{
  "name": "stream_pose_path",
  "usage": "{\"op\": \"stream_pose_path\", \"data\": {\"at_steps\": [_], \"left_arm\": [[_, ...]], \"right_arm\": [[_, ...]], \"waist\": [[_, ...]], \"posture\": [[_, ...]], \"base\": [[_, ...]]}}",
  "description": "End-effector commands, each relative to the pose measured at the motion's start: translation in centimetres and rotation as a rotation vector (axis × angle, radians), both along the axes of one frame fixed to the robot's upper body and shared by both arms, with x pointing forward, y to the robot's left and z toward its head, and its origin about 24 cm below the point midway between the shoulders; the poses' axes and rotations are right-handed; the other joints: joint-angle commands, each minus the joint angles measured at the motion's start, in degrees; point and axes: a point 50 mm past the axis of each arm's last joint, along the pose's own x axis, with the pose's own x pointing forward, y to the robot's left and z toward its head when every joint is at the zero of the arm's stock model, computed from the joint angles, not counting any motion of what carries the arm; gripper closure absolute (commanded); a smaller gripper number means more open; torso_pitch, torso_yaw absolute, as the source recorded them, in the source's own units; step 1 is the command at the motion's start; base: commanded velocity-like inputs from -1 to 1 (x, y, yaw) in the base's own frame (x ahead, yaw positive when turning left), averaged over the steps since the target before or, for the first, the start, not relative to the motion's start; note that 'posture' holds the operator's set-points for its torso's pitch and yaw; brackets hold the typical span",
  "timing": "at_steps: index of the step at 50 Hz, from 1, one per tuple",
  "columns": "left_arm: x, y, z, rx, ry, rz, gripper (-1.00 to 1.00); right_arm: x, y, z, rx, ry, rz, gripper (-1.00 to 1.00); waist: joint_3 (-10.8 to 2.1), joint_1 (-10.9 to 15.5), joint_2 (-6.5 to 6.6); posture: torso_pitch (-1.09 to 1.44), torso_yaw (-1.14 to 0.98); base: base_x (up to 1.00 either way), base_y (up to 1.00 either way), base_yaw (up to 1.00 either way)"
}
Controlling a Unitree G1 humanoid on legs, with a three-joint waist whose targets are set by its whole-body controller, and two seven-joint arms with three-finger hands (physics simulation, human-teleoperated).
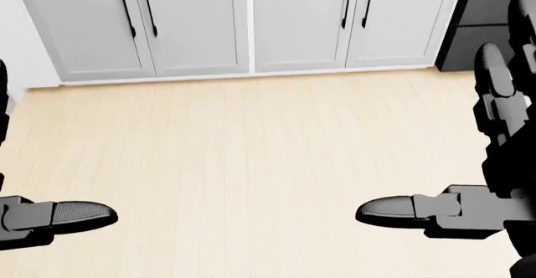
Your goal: Navigate to the stove.
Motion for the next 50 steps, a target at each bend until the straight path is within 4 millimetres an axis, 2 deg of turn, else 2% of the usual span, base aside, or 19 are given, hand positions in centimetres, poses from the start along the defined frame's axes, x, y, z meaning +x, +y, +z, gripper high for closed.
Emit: {"op": "stream_pose_path", "data": {"at_steps": [1,3,4,9,13,14,15,16,26,28,29,33,37,39,41,42,43,44,50], "left_arm": [[-0.32,-0.07,0.88,0.011,-0.058,-0.001,-1.0],[-0.32,0.01,0.97,0.011,-0.058,0.001,-1.0],[-0.34,-0.02,0.98,0.013,-0.057,0.002,-1.0],[-0.38,-0.09,1.09,0.014,-0.057,0.0,-1.0],[-0.16,-0.12,0.99,0.015,-0.056,-0.001,-1.0],[-0.22,-0.15,1.06,0.016,-0.057,-0.002,-1.0],[-0.24,-0.16,1.08,0.016,-0.057,-0.002,-1.0],[-0.25,-0.19,1.07,0.016,-0.057,-0.003,-1.0],[-0.15,-0.21,0.86,0.016,-0.054,-0.004,-1.0],[-0.18,-0.2,0.92,0.015,-0.054,-0.003,-1.0],[-0.22,-0.2,0.95,0.016,-0.054,-0.002,-1.0],[-0.19,-0.15,0.93,0.015,-0.055,0.0,-1.0],[-0.13,-0.09,0.88,0.014,-0.055,0.001,-1.0],[-0.23,-0.06,0.94,0.014,-0.055,0.002,-1.0],[-0.23,-0.06,0.89,0.015,-0.055,0.001,-1.0],[-0.26,-0.08,0.91,0.013,-0.056,-0.002,-1.0],[-0.31,-0.12,0.94,0.014,-0.057,-0.003,-1.0],[-0.33,-0.13,0.95,0.015,-0.057,-0.003,-1.0],[-0.37,-0.18,0.95,0.018,-0.056,-0.004,-1.0]], "right_arm": [[-0.33,0.08,0.92,-0.009,-0.066,0.003,-1.0],[-0.32,0.06,0.93,-0.01,-0.064,0.002,-1.0],[-0.31,0.07,0.92,-0.011,-0.063,0.003,-1.0],[-0.3,0.06,1.01,-0.01,-0.062,0.003,-1.0],[-0.26,0.07,0.97,-0.008,-0.06,0.004,-1.0],[-0.25,0.08,0.95,-0.009,-0.059,0.004,-1.0],[-0.24,0.08,0.93,-0.009,-0.059,0.003,-1.0],[-0.24,0.07,0.93,-0.009,-0.058,0.003,-1.0],[-0.21,0.12,0.76,-0.008,-0.054,0.005,-1.0],[-0.2,0.07,0.82,-0.008,-0.055,0.004,-1.0],[-0.18,0.09,0.85,-0.009,-0.055,0.004,-1.0],[-0.21,0.07,0.78,-0.008,-0.054,0.003,-1.0],[-0.21,0.12,0.72,-0.008,-0.052,0.002,-1.0],[-0.21,0.13,0.71,-0.009,-0.053,0.002,-1.0],[-0.22,0.11,0.7,-0.009,-0.053,0.001,-1.0],[-0.23,0.11,0.68,-0.009,-0.053,0.002,-1.0],[-0.24,0.13,0.68,-0.008,-0.053,0.003,-1.0],[-0.23,0.15,0.69,-0.009,-0.054,0.003,-1.0],[-0.25,0.14,0.69,-0.01,-0.053,0.003,-1.0]], "waist": [[-0.57,0.07,0.15],[-1.23,0.07,2.36],[-1.02,0.9,1.05],[-2.08,0.19,1.69],[-1.31,0.47,-1.51],[-1.87,0.4,-3.32],[-2.85,0.06,-6.7],[-2.4,-0.07,-5.14],[-0.39,-0.06,0.55],[-1.29,0.0,3.53],[-0.7,0.75,2.03],[-2.21,0.29,2.6],[-1.39,0.65,0.52],[-1.39,0.77,-1.36],[-2.59,0.59,-5.84],[-3.14,0.71,-6.41],[-1.4,0.01,-4.68],[-1.06,0.21,-4.57],[-0.62,0.11,-1.42]], "posture": [[0.0,0.0],[0.0,0.0],[0.0,0.0],[0.0,0.0],[0.0,0.0],[0.0,0.0],[0.0,0.0],[0.0,0.0],[0.0,0.0],[0.0,0.0],[0.0,0.0],[0.0,0.0],[0.0,0.0],[0.0,0.0],[0.0,0.0],[0.0,0.0],[0.0,0.0],[0.0,0.0],[0.0,0.0]], "base": [[0.0,-0.45,0.0],[0.0,-0.45,0.0],[0.0,-0.45,0.0],[0.0,-0.44,0.0],[0.0,-0.45,0.0],[0.0,-0.45,0.0],[0.0,-0.45,0.0],[0.0,-0.45,0.0],[0.0,-0.44,0.0],[0.0,-0.53,0.0],[0.0,-0.56,0.0],[0.0,-0.57,0.0],[0.0,-0.59,0.0],[0.0,-0.6,0.0],[0.0,-0.6,0.0],[0.0,-0.61,0.0],[0.0,-0.6,0.0],[0.0,-0.6,0.0],[0.0,-0.6,0.0]]}}
